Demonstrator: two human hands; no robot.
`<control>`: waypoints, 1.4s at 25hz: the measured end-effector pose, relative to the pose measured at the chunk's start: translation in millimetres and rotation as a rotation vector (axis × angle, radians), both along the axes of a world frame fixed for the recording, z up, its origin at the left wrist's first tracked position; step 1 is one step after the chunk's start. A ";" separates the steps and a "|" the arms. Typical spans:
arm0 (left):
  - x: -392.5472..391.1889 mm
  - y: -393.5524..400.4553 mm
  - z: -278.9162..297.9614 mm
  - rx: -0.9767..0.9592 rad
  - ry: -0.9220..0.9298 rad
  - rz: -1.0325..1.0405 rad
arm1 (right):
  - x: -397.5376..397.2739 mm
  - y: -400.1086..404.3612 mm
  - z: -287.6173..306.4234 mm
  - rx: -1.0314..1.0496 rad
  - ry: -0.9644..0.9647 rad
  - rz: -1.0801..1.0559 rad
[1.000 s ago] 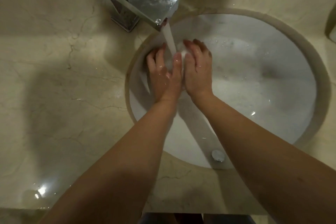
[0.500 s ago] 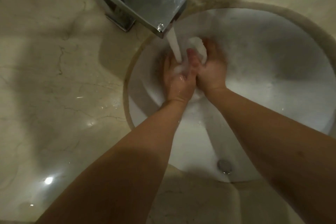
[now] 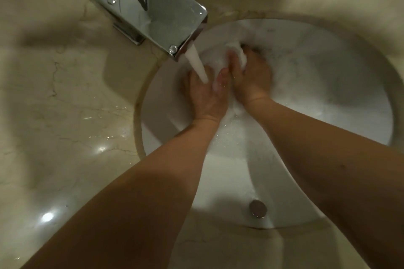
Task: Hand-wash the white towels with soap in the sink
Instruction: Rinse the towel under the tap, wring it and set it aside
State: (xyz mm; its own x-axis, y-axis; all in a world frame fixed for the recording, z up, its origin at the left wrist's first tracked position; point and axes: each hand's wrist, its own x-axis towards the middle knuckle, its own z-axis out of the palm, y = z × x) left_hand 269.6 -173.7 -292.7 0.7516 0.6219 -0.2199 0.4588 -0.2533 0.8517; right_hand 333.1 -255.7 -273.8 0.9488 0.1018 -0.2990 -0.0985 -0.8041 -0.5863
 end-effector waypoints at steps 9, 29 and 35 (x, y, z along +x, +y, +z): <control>-19.5 0.4 20.2 0.369 0.159 0.041 | -23.5 -6.4 17.0 0.364 0.108 -0.242; -25.5 26.8 83.8 -0.094 -0.110 0.244 | -47.5 5.0 70.2 0.683 0.083 -0.308; -24.3 26.7 75.2 -0.044 -0.104 0.119 | -53.8 7.4 49.2 0.512 0.047 -0.239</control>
State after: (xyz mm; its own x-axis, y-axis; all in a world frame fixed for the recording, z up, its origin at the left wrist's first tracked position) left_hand 245.3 -147.0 -217.5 0.6934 0.6991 -0.1742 0.3922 -0.1635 0.9052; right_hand 279.3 -248.3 -224.6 0.9501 0.0288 -0.3107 -0.2786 -0.3704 -0.8861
